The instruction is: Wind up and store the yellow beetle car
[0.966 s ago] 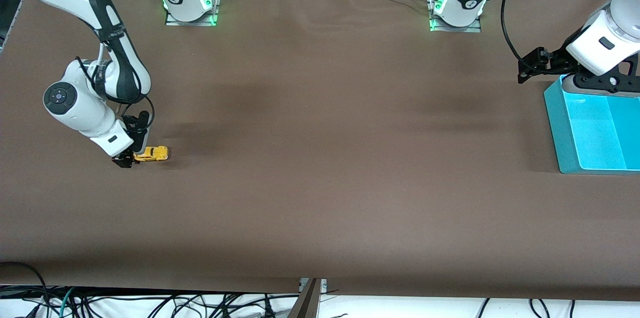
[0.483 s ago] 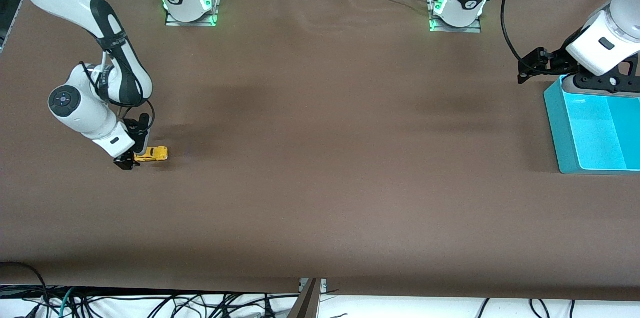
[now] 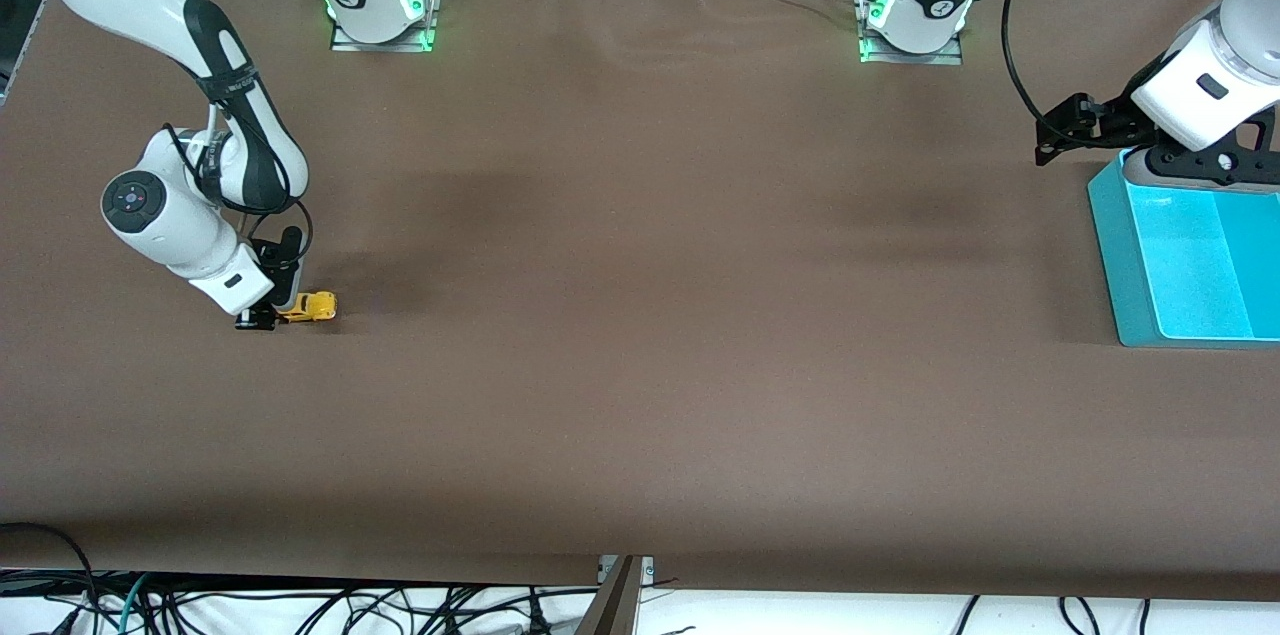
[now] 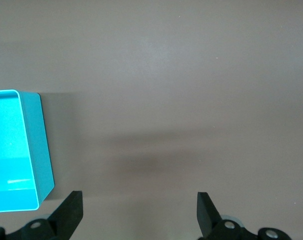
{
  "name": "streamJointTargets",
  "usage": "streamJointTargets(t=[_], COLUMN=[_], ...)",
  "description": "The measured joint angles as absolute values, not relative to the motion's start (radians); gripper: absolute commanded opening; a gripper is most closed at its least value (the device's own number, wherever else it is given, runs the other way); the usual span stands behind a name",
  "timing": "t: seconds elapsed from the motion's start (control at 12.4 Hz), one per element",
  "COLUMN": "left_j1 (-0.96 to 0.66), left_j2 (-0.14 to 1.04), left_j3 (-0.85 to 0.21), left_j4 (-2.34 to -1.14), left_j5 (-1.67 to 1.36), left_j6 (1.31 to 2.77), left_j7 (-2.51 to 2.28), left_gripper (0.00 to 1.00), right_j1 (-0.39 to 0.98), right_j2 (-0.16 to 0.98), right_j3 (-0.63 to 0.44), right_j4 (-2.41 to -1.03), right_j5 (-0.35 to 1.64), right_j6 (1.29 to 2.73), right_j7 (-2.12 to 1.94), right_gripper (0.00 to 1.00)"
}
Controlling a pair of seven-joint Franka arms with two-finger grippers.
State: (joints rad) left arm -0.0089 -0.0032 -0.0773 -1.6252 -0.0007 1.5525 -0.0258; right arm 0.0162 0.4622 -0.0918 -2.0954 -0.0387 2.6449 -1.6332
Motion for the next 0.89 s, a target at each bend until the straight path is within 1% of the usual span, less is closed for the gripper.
streamJointTargets(t=[0.08, 0.56, 0.72, 0.89], left_j1=[-0.009, -0.009, -0.009, -0.009], left_j2=[-0.003, -0.003, -0.003, -0.003], left_j3=[-0.077, -0.077, -0.077, -0.077], left_j4=[-1.625, -1.625, -1.625, -1.625], left_j5=[-0.001, -0.001, -0.001, -0.001], left_j6=[1.552, 1.552, 1.551, 1.551], left_j7=[-0.026, -0.026, -0.026, -0.026], left_gripper=[1.0, 1.0, 1.0, 1.0], right_j1=[0.016, 0.011, -0.019, -0.08], right_j2=[0.46, 0.461, 0.462, 0.464], right_j3=[-0.092, -0.092, -0.093, -0.094], right_j4=[-2.095, -2.095, -2.095, -2.093], right_j5=[-0.039, -0.038, -0.038, -0.038], right_j6=[2.645, 2.645, 2.648, 2.655], right_j7=[-1.634, -1.634, -1.655, -1.714], right_gripper=[0.2, 0.21, 0.22, 0.22])
